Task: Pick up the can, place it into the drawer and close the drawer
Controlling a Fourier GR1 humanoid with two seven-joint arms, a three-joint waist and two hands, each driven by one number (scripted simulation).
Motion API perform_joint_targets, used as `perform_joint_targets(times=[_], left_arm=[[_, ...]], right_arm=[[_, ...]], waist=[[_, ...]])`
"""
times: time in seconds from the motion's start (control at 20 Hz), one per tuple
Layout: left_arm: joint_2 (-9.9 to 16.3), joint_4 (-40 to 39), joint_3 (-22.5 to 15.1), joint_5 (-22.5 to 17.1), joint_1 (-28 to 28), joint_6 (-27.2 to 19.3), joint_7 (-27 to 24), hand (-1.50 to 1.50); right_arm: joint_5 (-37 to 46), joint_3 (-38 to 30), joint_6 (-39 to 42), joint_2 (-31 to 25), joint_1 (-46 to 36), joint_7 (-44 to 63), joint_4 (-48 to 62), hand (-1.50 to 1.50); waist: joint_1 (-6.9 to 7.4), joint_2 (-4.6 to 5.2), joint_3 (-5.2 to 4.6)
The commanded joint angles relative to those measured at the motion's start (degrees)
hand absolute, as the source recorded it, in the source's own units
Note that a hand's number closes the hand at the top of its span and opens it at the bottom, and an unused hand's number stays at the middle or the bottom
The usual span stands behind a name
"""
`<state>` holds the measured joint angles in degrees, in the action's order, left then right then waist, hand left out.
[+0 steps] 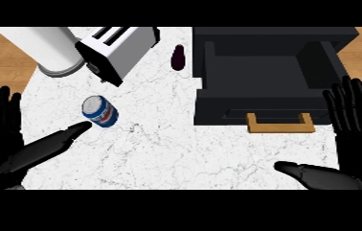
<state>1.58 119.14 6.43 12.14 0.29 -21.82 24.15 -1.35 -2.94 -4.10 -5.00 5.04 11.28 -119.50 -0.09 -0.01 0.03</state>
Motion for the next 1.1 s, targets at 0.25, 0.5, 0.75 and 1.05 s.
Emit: perform_joint_targets(times=[0.25, 0.5, 0.75, 1.05], left_arm=[[1.02, -5.69, 3.11, -3.69, -1.36, 0.00, -3.71, -1.50], [-1.52, -11.31, -3.16, -1.22, -0.69, -4.06, -5.94, -1.50], [-1.55, -17.00, -2.58, -0.70, -3.65, -5.67, -7.41, -1.50], [-1.57, -25.89, -5.27, -6.70, 1.21, -9.07, -19.58, -1.50]], right_arm=[[-1.28, -3.53, 1.60, -0.54, -2.52, -1.42, 3.77, -1.50], [-1.69, -3.39, 4.11, 0.92, 5.61, -6.41, 1.23, -1.50], [-4.20, -6.79, 5.23, -1.25, 1.56, -3.89, 0.58, -1.50], [-3.82, -6.16, 4.77, -0.81, 2.93, 0.57, -4.50, -1.50]], waist=[[0.09, 0.01, -0.04], [-0.18, -0.01, -0.04], [-0.13, 0.01, -0.03], [-0.12, 0.00, -0.06]])
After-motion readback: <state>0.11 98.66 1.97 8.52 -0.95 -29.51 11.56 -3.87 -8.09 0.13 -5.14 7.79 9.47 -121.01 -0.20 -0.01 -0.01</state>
